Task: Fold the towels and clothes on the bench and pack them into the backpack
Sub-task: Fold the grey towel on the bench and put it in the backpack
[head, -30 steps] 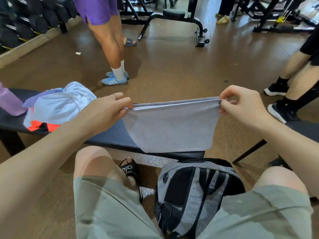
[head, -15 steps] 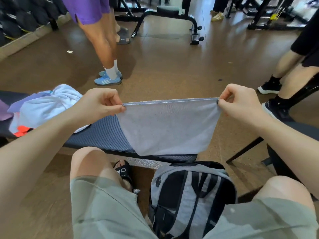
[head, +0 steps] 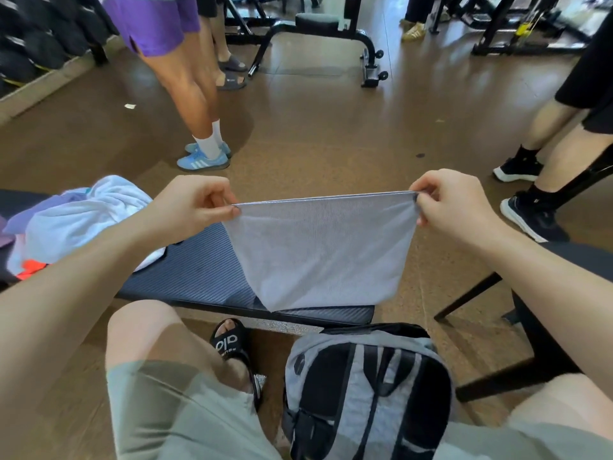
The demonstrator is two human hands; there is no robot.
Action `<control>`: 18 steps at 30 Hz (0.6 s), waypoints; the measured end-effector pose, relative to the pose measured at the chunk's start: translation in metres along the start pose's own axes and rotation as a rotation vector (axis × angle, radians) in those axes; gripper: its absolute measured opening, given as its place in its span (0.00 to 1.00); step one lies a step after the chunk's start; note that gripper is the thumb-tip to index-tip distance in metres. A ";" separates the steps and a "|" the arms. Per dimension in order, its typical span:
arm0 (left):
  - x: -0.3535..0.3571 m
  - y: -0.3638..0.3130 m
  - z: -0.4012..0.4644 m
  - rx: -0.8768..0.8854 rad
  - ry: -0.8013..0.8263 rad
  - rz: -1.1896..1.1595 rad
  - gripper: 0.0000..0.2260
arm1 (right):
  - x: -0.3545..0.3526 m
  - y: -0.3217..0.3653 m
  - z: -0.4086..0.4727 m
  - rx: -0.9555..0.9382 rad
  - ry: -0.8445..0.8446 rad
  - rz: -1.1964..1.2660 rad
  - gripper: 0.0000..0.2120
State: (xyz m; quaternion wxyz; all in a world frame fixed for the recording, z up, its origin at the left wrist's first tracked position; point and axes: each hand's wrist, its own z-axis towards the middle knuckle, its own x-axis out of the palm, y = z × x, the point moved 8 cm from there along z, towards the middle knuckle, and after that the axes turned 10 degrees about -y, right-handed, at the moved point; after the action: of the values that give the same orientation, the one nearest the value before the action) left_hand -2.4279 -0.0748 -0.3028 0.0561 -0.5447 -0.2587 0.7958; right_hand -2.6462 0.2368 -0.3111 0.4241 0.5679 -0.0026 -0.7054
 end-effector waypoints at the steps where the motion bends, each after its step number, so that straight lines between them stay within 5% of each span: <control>1: -0.001 0.002 0.003 0.005 -0.033 0.043 0.06 | 0.001 0.001 0.002 0.038 0.014 0.053 0.13; 6: -0.036 0.002 0.021 -0.046 -0.484 0.153 0.02 | -0.008 0.028 0.023 -0.020 -0.156 0.163 0.11; 11: -0.014 0.030 0.022 -0.144 -0.340 0.102 0.05 | 0.024 0.018 0.032 0.075 -0.098 0.137 0.12; 18: -0.046 0.049 0.052 -0.201 -0.510 0.112 0.02 | 0.031 0.055 0.064 0.067 -0.317 0.290 0.10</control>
State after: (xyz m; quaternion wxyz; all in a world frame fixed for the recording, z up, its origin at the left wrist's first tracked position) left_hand -2.4463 -0.1522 -0.2731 -0.1093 -0.3430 -0.3115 0.8794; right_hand -2.6649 0.1523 -0.2864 0.4965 0.4572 -0.1745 -0.7169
